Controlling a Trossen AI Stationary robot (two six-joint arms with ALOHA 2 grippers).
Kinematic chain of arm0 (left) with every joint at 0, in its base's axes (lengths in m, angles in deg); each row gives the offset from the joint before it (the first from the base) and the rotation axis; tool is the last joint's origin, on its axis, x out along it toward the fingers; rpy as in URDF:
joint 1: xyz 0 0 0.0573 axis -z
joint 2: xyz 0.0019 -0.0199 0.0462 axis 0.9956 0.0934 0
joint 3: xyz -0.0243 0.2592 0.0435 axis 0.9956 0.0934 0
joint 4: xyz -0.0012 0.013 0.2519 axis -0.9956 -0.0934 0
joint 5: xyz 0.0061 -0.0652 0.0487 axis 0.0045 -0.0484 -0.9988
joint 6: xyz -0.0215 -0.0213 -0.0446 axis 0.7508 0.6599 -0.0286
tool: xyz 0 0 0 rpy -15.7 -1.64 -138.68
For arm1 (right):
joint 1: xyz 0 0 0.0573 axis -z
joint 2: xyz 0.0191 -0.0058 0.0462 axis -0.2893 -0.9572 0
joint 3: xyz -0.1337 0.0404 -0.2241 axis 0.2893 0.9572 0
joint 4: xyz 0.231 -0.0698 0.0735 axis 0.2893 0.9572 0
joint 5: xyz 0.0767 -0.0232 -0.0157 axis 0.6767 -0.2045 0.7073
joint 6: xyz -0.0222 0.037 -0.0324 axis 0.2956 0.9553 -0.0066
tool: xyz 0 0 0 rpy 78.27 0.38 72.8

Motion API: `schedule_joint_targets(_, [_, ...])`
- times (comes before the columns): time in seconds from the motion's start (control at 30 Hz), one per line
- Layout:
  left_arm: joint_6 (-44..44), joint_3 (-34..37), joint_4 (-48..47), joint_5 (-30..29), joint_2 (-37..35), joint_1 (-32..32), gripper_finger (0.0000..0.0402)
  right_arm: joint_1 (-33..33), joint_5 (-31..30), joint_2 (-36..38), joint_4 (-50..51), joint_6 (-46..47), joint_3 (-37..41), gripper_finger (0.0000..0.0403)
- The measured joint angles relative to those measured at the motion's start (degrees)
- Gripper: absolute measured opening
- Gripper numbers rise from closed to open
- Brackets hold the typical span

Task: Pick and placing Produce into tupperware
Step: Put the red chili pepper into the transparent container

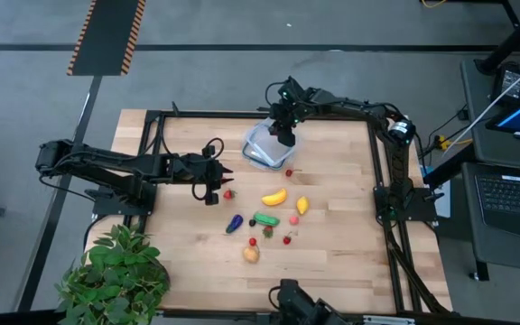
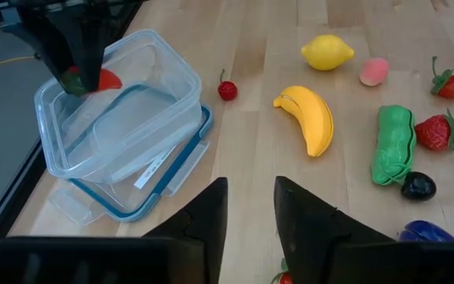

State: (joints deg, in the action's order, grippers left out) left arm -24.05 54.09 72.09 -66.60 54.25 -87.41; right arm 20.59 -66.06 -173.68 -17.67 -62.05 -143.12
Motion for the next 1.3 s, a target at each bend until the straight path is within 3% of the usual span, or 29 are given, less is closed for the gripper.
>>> schedule_joint_targets(0.87, [1.2,0.0,0.0,0.0,0.0,0.0,0.0078,0.2,-4.3,-4.4,-8.1,3.0,1.5,0.0118])
schedule_joint_targets(1.1, [1.2,0.0,0.0,0.0,0.0,0.0,0.0089,0.2,-4.9,-4.5,-8.1,3.0,1.5,0.0157])
schedule_joint_targets(1.3, [1.2,0.0,0.0,0.0,0.0,0.0,0.0103,0.2,-5.8,-4.5,-7.9,3.0,1.5,0.0166])
